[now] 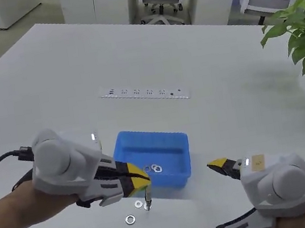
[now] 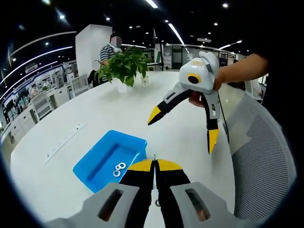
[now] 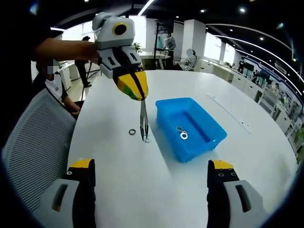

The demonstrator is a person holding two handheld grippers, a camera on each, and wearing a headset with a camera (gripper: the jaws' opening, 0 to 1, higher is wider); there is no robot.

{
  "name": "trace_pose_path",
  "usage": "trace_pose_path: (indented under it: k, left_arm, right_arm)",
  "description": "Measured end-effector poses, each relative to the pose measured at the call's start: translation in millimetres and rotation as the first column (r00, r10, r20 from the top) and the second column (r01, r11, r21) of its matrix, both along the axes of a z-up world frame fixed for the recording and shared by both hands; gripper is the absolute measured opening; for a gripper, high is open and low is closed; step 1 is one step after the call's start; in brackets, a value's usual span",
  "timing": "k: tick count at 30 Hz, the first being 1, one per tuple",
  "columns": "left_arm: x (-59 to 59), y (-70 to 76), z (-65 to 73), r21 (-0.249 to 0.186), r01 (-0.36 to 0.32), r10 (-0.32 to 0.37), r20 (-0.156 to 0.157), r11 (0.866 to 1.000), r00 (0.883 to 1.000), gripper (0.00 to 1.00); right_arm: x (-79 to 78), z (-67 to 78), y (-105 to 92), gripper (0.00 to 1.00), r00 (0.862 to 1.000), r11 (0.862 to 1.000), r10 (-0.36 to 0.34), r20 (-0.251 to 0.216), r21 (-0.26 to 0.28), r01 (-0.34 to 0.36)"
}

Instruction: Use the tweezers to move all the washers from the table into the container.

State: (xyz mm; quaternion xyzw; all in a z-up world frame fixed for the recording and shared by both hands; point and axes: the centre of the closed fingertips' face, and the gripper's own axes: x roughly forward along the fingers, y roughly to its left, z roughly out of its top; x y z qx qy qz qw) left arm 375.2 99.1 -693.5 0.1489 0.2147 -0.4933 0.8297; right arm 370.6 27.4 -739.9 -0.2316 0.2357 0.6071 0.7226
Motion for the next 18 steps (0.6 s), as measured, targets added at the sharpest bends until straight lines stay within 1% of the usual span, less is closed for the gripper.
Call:
trace_pose_path:
  k: [4,9,13,18]
  left_arm:
    - [-1.4,-0.4,-1.9,0.002,0.001,-0.001,0.001,1.0,1.0,0.05]
    - [-2.7,-2.7,-0.8,-0.003,0.0,0.0,0.011,1.0,1.0,0.05]
    - [-2.9,-2.5,-0.1,-0.009,-0.002,0.002,0.009,1.0,1.0,0.05]
    - [-4.7,-3.2,0.5,0.0,0.017,-0.017,0.01,1.0,1.0,0.05]
  right_arm:
    - [0.1,0.4,0.3,0.98,1.0,1.0,0.007,0.001,0.0,-0.007]
    - [-0.6,0.1,2.4,0.97,1.0,1.0,0.025,0.003,0.001,-0.025]
    - [-1.4,-0.2,6.6,0.95,0.999,0.999,0.04,0.003,0.004,-0.04]
    - [-4.4,0.5,15.1,0.87,0.996,0.996,0.086,0.003,0.012,-0.086]
